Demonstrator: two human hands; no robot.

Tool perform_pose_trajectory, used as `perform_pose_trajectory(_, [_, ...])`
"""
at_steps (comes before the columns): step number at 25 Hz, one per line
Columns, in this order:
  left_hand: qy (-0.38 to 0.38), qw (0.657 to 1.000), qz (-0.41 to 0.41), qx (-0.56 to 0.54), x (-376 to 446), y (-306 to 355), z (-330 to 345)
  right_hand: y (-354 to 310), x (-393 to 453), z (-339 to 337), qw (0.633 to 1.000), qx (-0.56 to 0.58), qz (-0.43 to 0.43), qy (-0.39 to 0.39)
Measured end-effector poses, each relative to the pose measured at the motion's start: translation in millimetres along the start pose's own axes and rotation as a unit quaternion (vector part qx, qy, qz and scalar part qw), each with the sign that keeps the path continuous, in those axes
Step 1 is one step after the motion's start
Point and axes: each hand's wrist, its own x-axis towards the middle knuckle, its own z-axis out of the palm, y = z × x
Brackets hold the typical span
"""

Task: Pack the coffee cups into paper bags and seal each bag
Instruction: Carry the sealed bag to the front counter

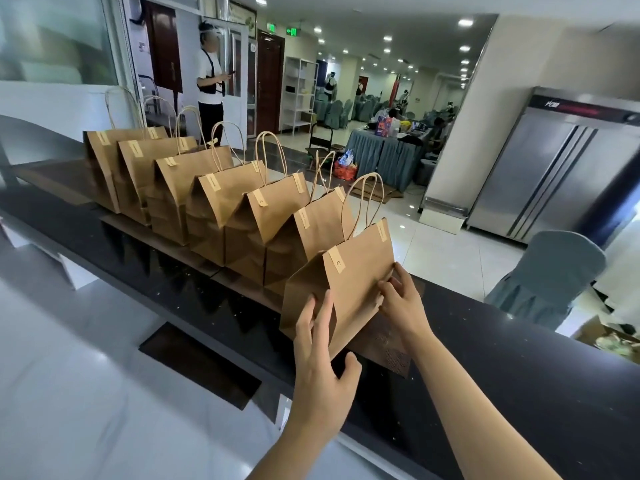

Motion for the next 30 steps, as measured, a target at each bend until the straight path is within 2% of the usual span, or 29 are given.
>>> perform_pose_trajectory(10, [-0.047, 0.999, 0.011, -0.026, 31, -16, 43, 15, 20, 7, 1.000, 0.008, -0.016, 0.002])
perform_pose_trajectory(21, [-0.064, 0.997, 0.016, -0.039, 50, -31, 51, 15, 36, 11, 1.000, -0.004, -0.013, 0.007])
perform_pose_trajectory(30, [-0.090, 0.995, -0.002, 0.034, 47, -15, 13, 6, -7, -9, 0.975, -0.182, -0.122, 0.030])
